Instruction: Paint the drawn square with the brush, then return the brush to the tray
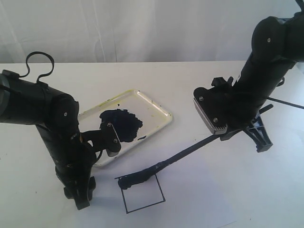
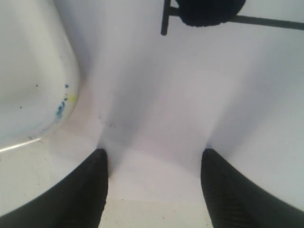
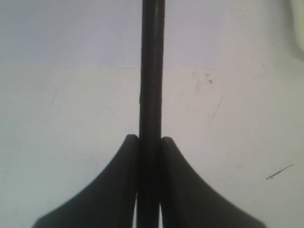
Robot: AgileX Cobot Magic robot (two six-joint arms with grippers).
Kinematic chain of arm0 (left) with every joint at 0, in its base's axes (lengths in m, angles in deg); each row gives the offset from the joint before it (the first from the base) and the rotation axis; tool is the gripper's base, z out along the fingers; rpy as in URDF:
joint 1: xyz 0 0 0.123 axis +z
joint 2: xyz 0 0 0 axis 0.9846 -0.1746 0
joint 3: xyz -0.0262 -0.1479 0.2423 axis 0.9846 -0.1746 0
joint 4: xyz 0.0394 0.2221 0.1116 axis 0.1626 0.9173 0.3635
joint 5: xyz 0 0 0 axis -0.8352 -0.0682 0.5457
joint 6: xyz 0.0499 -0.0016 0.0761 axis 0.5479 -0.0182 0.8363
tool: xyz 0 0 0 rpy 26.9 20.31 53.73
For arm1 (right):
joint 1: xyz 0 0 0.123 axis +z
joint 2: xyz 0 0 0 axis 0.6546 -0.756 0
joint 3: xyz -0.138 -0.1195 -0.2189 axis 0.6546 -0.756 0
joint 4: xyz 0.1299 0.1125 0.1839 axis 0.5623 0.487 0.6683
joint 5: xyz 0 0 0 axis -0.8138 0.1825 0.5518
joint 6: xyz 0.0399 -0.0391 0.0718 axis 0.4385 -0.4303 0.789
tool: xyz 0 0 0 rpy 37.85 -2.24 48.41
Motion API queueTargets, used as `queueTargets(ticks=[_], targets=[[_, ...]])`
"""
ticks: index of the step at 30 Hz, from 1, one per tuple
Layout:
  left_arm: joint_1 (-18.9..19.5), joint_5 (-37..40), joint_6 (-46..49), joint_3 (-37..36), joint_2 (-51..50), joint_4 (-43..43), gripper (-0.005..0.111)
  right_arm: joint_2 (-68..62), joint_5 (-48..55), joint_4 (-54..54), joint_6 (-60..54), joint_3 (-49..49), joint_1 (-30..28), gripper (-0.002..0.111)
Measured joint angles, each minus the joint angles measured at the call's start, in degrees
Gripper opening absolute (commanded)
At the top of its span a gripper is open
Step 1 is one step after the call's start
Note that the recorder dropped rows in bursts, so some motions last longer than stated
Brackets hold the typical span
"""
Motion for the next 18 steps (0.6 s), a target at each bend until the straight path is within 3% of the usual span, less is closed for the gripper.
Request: queueTargets(ticks=[18], targets=[[0.0,0.0,0.0,0.0,0.0,0.0,0.062,0.1,0.6,-3.8,3.8,0.0,0.0,0.000]])
